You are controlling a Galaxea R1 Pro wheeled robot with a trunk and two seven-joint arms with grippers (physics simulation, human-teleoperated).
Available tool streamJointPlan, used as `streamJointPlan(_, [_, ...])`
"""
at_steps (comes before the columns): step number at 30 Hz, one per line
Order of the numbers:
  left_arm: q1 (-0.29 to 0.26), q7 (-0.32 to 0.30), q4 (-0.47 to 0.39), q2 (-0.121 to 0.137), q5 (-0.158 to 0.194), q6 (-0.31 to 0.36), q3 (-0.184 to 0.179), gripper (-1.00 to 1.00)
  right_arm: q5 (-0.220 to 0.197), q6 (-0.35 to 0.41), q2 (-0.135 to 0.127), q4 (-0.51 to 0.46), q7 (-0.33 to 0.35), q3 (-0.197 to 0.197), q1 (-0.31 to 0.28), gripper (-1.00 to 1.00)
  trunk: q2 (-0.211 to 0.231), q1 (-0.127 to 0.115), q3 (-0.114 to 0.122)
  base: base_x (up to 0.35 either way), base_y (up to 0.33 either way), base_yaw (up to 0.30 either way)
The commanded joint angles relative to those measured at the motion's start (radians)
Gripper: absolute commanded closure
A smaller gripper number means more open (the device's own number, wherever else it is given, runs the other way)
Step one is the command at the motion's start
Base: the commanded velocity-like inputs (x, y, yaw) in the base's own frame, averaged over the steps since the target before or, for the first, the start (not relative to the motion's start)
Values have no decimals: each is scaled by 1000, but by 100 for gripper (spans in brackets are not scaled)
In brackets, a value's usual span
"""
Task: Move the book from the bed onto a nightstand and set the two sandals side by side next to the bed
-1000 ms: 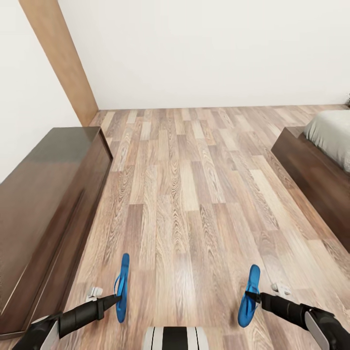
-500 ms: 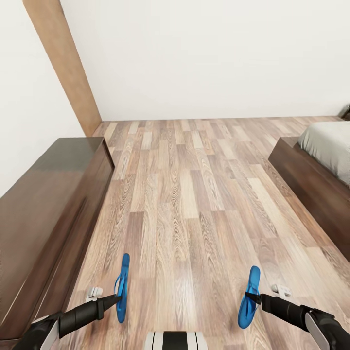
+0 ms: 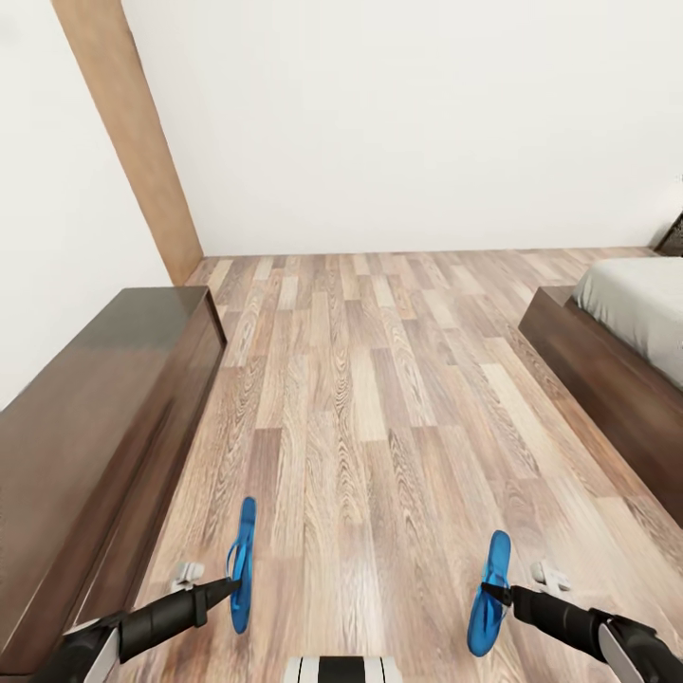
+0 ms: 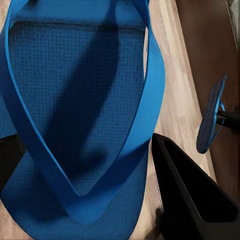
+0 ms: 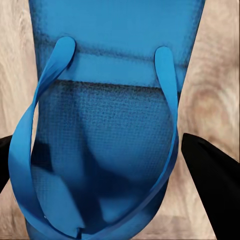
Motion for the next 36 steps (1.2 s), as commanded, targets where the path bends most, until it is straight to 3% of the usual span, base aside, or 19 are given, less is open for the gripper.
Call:
streamJointPlan(1, [-1,0,5,-4,2,8,2,100,-11,-19,0,48,1,-3,-1,100,0,-1,3,0,0,0])
streamJointPlan(5, [-1,69,35,-11,0,7,-1,100,-11,-125,0,206,5,-1,0,100,1,-2,19,0,0,0])
streamJointPlan(7, [0,101,43,-22,-2,6,-1,100,-11,-142,-1,229,78,-1,0,100,1,-3,27,0,0,0])
streamJointPlan(12, [-1,111,53,-41,-2,4,0,100,-10,-148,-4,235,223,-1,0,100,3,-6,46,0,0,0])
streamJointPlan(27, [-1,112,75,-46,-5,4,-2,100,-10,-155,-1,237,236,-1,0,100,6,-12,104,0,0,0])
streamJointPlan(33, [-1,113,75,-47,-4,4,-1,100,-10,-156,0,237,237,-1,0,100,6,-12,104,0,0,0])
streamJointPlan(36, [-1,113,75,-47,-4,4,-1,100,-10,-156,1,237,237,-1,0,100,7,-14,115,0,0,0])
